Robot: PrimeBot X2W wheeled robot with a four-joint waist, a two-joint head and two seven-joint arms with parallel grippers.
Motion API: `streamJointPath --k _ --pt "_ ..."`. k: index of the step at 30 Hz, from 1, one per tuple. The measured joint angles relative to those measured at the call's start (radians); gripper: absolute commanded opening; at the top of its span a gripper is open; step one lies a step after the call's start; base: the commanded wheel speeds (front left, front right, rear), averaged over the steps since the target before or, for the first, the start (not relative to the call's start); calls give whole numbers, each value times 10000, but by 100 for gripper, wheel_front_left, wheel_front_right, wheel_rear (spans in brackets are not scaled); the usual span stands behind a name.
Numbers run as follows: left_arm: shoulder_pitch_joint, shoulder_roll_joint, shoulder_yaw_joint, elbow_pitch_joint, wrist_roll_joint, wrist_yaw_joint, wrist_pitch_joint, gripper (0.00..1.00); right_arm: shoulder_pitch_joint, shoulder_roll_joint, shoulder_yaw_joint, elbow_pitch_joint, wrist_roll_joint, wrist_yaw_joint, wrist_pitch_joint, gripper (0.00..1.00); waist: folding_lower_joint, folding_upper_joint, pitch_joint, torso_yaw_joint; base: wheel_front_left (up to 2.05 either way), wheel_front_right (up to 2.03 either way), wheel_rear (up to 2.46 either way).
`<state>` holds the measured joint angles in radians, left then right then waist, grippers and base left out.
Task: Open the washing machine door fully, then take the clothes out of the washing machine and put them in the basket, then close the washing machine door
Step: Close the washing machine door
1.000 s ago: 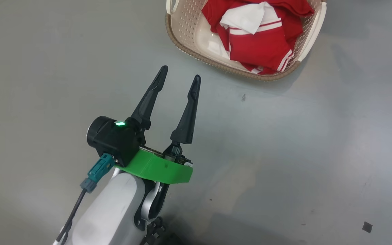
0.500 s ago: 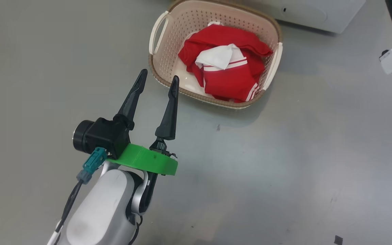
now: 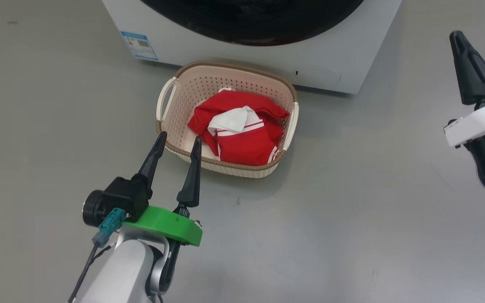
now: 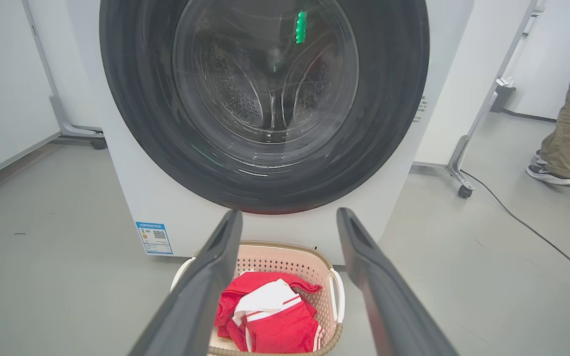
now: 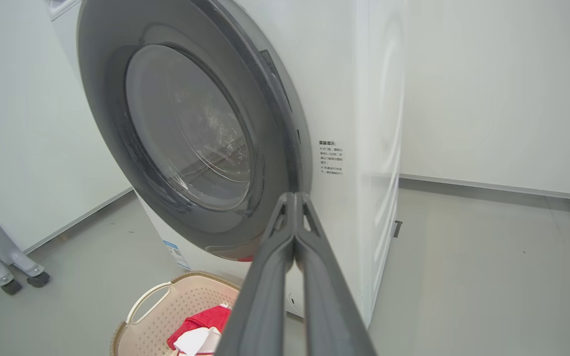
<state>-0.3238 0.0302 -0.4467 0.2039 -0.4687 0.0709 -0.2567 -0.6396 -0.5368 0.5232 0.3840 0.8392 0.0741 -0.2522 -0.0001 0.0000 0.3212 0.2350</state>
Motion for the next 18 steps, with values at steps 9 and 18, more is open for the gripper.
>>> streamJointPath --k 9,18 --pt "768 19 604 174 -67 -67 0 100 2258 673 -1352 -263 52 -520 0 0 0 0 -1318 -467 0 0 0" --pt "1555 77 1275 150 -65 -59 0 100 3844 1210 -2092 -1198 -533 -721 0 0 0 0 -2390 -870 0 0 0"
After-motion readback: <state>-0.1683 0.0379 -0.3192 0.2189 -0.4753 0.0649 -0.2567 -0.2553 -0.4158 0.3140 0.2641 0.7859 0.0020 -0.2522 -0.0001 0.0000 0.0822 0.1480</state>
